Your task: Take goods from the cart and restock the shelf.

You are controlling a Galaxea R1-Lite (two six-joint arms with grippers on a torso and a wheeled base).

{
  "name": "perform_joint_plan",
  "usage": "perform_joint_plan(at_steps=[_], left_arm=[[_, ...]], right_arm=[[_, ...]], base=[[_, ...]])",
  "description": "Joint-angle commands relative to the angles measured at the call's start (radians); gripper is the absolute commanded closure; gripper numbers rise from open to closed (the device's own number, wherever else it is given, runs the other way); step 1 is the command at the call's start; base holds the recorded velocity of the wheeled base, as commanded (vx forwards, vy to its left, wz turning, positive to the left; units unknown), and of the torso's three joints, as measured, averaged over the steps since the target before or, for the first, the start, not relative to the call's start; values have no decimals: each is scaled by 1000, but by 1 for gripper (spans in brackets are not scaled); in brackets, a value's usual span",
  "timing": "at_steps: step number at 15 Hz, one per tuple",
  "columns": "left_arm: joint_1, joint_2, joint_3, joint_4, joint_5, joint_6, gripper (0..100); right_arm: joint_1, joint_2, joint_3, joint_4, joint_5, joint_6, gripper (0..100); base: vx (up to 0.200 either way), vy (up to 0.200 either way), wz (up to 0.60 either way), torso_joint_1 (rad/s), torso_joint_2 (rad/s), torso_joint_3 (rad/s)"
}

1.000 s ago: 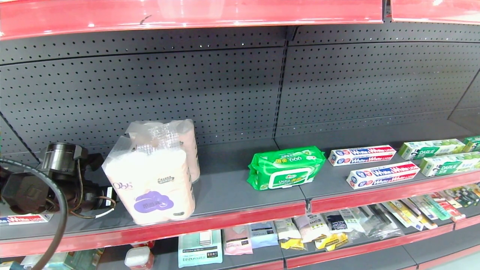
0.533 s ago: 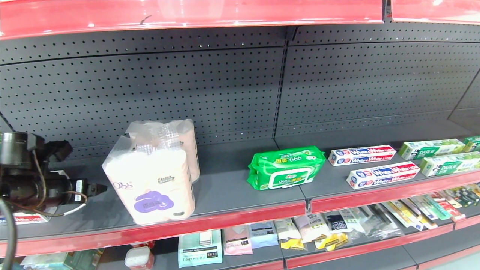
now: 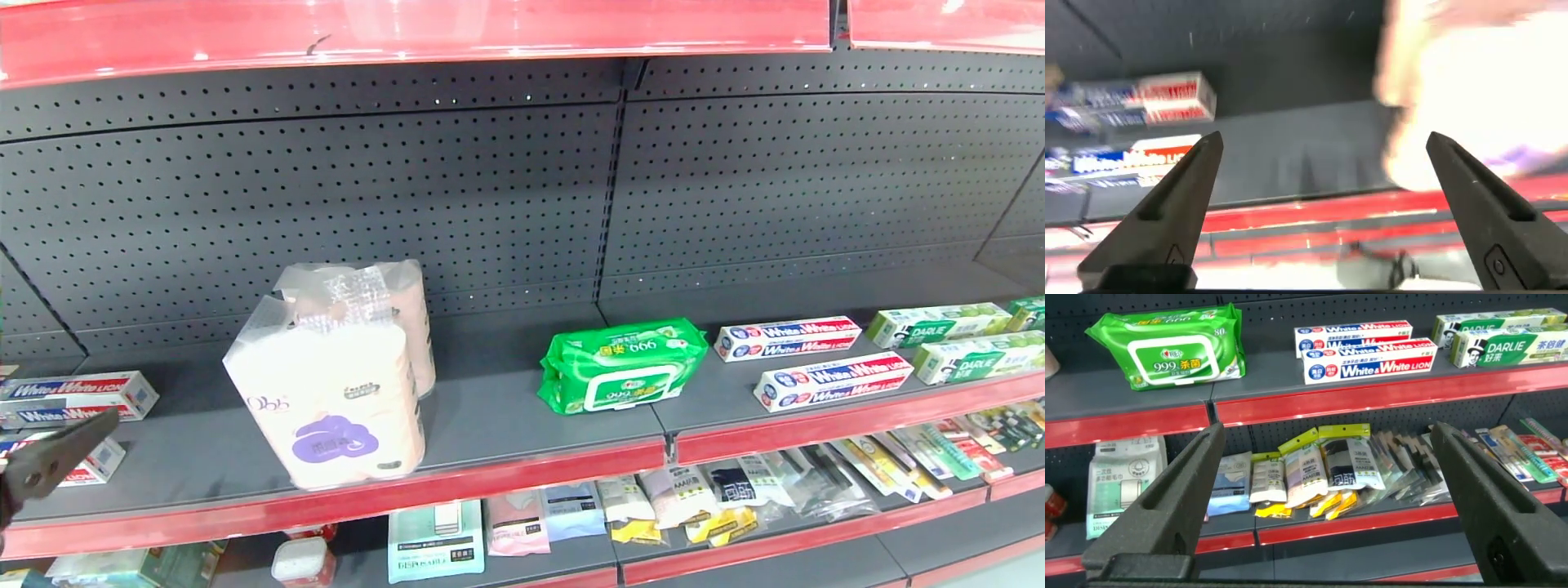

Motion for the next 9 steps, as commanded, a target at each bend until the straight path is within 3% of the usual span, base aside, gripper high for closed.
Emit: perform_joint_plan(at_steps=[1,3,5,6,7,8,9], left_arm=[[-110,-523,164,154,-9,0,0],[-137,-675,214,205,-63,-10,0],[-159,-784,293,243,-69,-14,0],[-166,-803,332,241,-35,-30,0],[-171,-813,380,238,68,-50,0],[-171,-807,389,229,161,-96,0],[-171,-807,388,229,176,-145,0]], right_arm=[[0,1,0,0,0,0,0],[0,1,0,0,0,0,0],[0,1,0,0,0,1,0],[0,1,0,0,0,0,0],[0,1,0,0,0,0,0],[0,1,0,0,0,1,0],[0,1,0,0,0,1,0]], base=[[0,0,0,0,0,0],[0,0,0,0,0,0],[0,0,0,0,0,0],[0,0,0,0,0,0],[0,0,0,0,0,0],[0,0,0,0,0,0],[0,0,0,0,0,0]])
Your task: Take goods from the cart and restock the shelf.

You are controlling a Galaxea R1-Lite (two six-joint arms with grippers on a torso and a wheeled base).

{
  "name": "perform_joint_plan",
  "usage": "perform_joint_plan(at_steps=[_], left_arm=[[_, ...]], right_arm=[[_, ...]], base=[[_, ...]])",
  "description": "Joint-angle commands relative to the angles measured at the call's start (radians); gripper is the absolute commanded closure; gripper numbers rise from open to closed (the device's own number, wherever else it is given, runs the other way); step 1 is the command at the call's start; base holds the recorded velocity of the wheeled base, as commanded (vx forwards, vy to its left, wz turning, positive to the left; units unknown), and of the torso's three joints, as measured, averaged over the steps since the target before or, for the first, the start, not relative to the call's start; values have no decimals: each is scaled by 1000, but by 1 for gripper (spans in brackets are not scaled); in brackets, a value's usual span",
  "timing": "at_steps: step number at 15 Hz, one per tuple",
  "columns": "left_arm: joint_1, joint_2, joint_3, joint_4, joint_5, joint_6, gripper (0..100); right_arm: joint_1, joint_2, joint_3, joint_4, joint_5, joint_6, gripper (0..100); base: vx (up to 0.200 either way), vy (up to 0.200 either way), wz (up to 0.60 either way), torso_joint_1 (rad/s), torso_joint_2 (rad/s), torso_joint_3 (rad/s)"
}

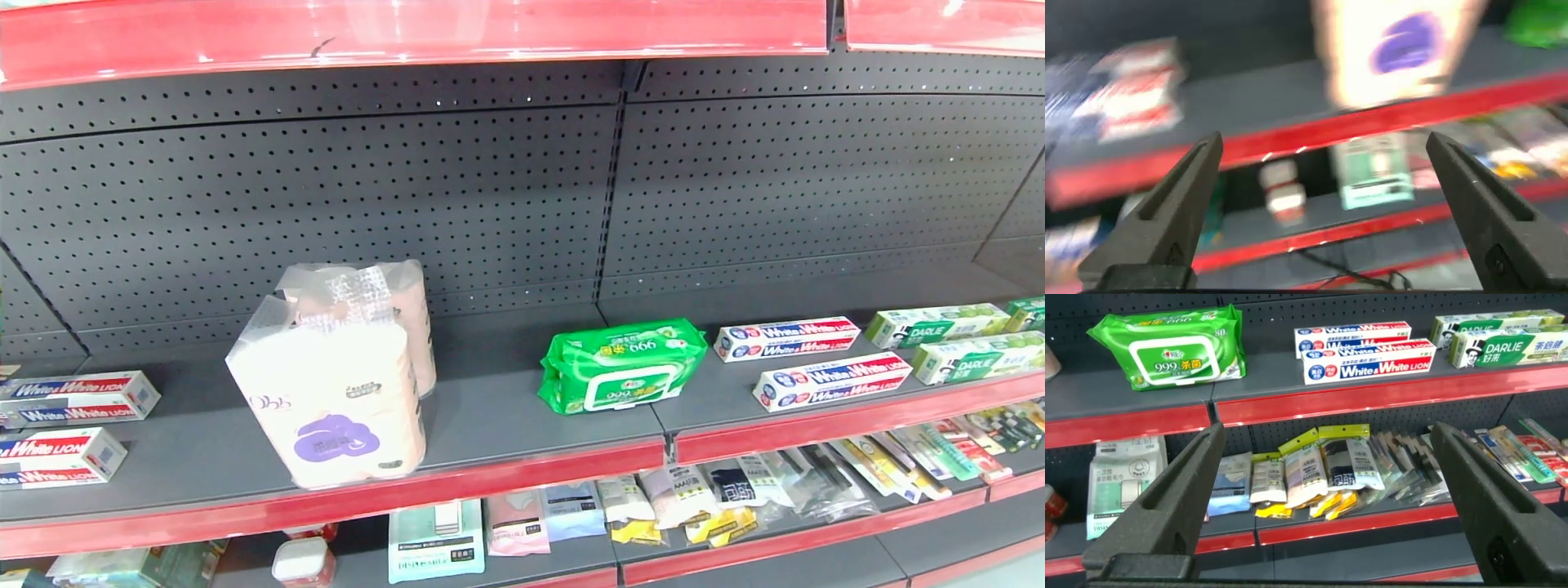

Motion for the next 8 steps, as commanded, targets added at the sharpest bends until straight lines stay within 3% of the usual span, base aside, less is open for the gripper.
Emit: perform_joint_plan(at_steps=[1,3,5,7,8], left_arm=[[-11,-70,26,-3,19,-25,0],[-13,-70,52,-61,46,-23,0],[-13,-70,158,-264,27,-14,0],[-13,-70,157,-227,9,-8,0],[-13,-70,157,-230,3,10,0]], right_arm=[[0,1,0,0,1,0,0],[0,1,0,0,1,0,0],[0,1,0,0,1,0,0],[0,1,0,0,1,0,0],[0,1,0,0,1,0,0]], base=[[0,0,0,0,0,0],[0,0,0,0,0,0],[0,0,0,0,0,0],[0,0,0,0,0,0],[0,0,0,0,0,0]])
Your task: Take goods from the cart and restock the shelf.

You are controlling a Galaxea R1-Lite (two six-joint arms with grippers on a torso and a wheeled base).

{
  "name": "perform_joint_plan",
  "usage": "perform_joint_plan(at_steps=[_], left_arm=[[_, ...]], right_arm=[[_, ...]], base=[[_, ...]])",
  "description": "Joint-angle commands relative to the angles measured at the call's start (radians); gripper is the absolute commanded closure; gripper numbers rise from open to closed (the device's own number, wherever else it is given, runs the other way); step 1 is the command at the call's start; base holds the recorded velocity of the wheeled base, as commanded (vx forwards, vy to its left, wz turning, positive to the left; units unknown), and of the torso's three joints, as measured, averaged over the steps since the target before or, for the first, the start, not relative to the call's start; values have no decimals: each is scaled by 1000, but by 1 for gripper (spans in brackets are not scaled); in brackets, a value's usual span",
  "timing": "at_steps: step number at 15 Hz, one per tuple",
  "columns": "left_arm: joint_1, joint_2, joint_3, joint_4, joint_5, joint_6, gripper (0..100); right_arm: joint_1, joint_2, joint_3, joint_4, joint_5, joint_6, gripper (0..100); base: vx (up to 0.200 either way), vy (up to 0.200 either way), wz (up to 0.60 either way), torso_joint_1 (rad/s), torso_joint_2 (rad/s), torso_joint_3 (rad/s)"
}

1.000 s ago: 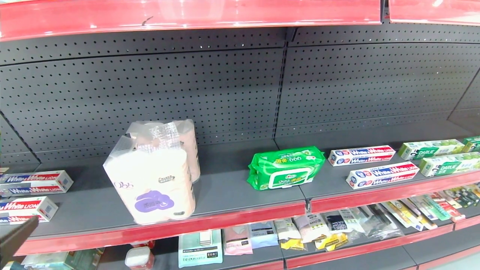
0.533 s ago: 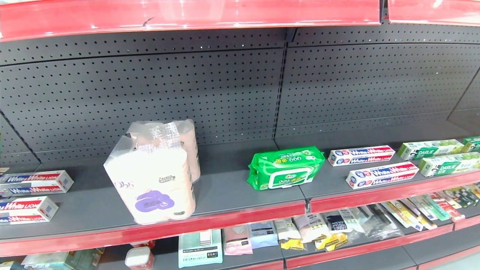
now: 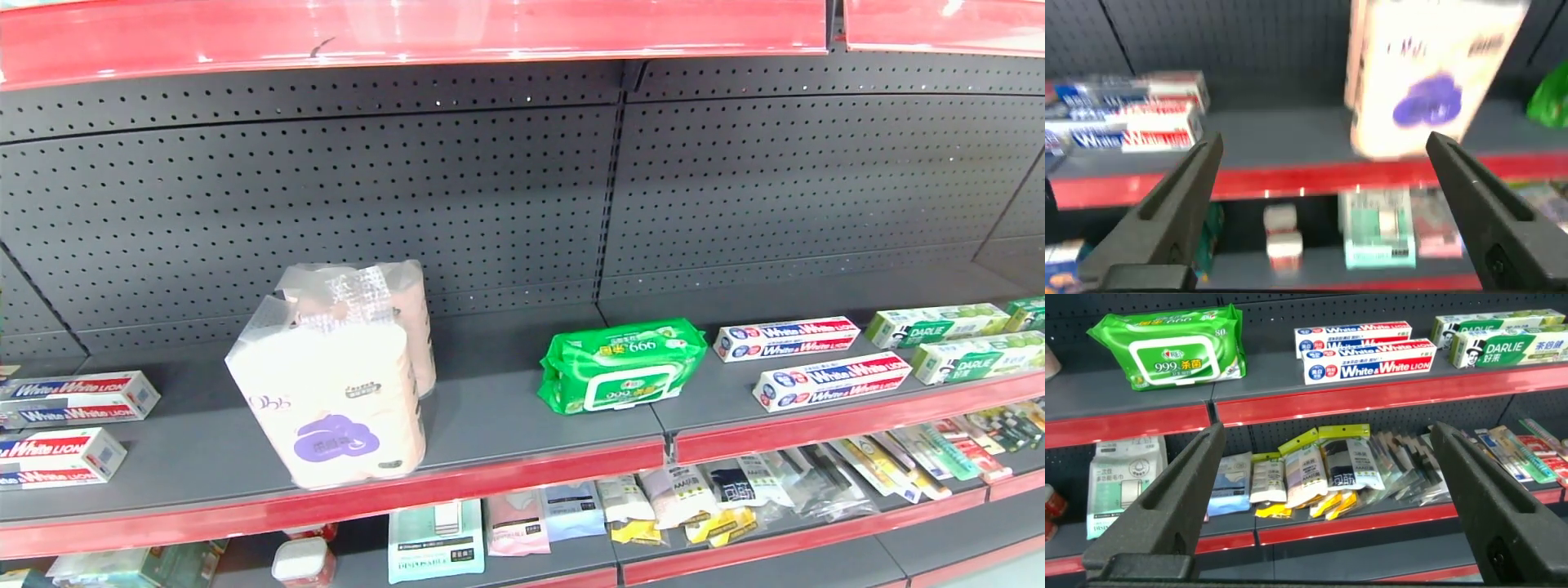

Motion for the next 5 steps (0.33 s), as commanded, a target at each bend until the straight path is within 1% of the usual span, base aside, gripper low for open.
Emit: perform_joint_plan(at_steps=[1,5], left_arm=[[0,2,10,-1,-2,4,0],[0,2,10,-7,-2,-1,0]], right_arm=[[0,1,0,0,0,0,0],[0,1,0,0,0,-14,0]], base=[[0,0,0,0,0,0],[0,0,0,0,0,0]])
